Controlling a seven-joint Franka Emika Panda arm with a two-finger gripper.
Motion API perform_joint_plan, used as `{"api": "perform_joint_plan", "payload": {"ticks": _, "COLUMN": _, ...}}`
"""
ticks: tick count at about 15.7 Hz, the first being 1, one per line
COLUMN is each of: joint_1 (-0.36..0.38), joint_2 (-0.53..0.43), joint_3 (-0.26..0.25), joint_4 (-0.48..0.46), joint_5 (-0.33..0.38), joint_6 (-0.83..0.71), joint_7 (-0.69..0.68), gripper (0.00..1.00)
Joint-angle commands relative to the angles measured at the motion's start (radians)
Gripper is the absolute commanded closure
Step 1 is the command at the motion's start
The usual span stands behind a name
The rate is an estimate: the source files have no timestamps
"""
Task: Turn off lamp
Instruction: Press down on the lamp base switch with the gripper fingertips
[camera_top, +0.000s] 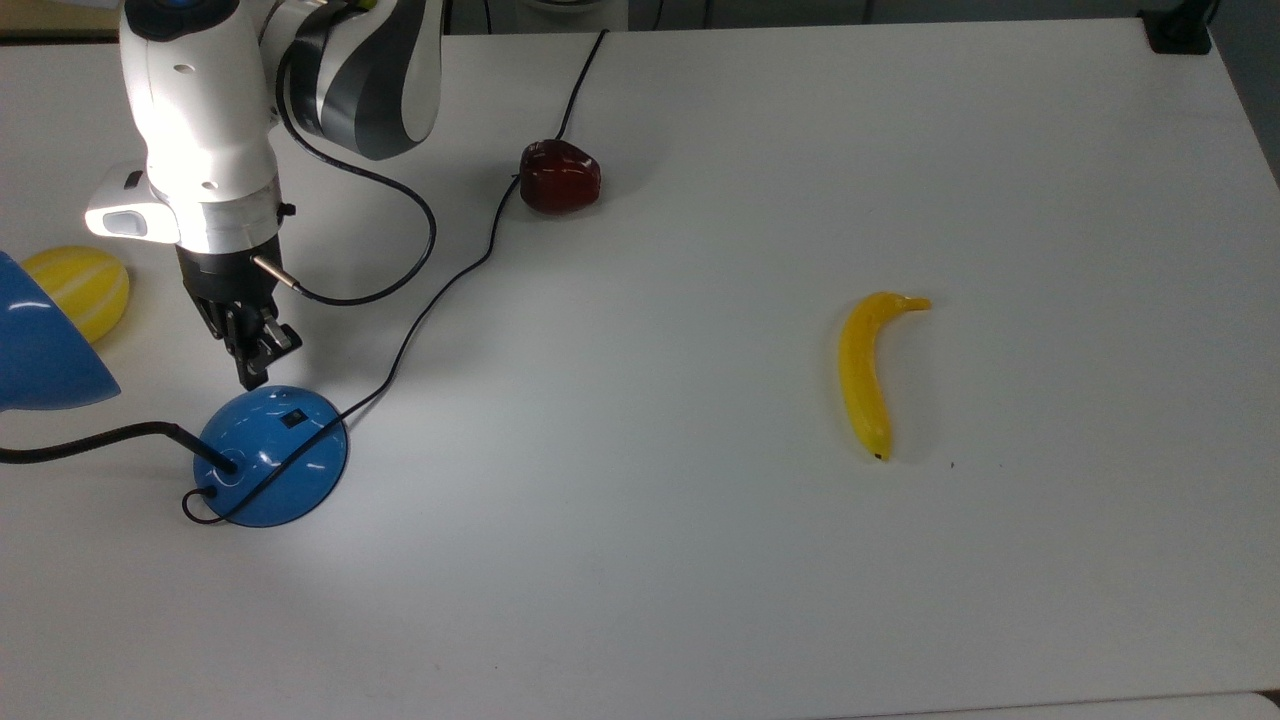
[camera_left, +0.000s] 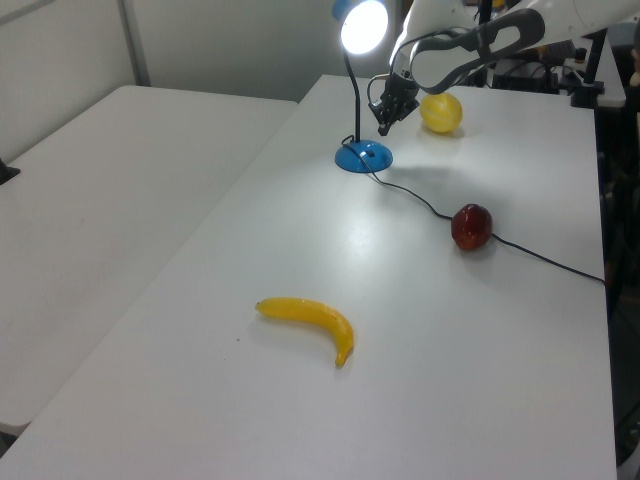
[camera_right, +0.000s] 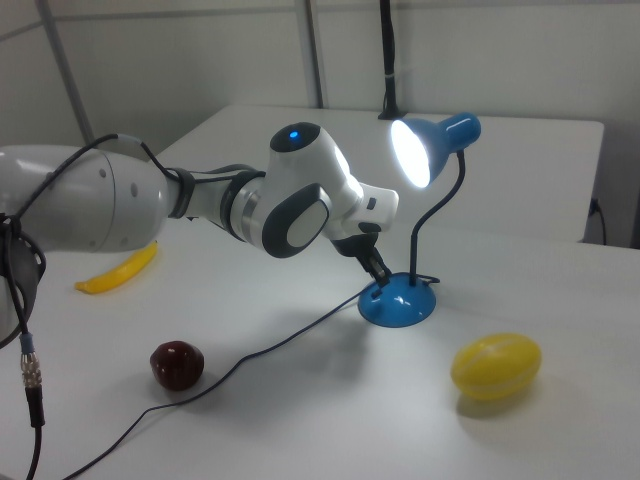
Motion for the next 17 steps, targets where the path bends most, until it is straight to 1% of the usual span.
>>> {"api": "perform_joint_plan", "payload": {"ticks": 1, "joint_1": 0.021, "joint_2": 0.032, "joint_3": -0.003, "joint_4": 0.002, "joint_5": 0.008, "joint_6": 0.047, "joint_7": 0.013, "gripper": 1.0}}
{"api": "perform_joint_plan", "payload": {"ticks": 8, "joint_1": 0.056, "joint_2": 0.068, "joint_3": -0.003, "joint_4": 0.005, "joint_5": 0.003, "joint_6": 0.049, "joint_7": 0.026, "gripper": 1.0}}
{"api": "perform_joint_plan", "payload": {"ticks": 17, "joint_1": 0.062, "joint_2": 0.08, "joint_3": -0.003, "joint_4": 0.005, "joint_5": 0.003, "joint_6": 0.049, "joint_7": 0.026, "gripper": 1.0}}
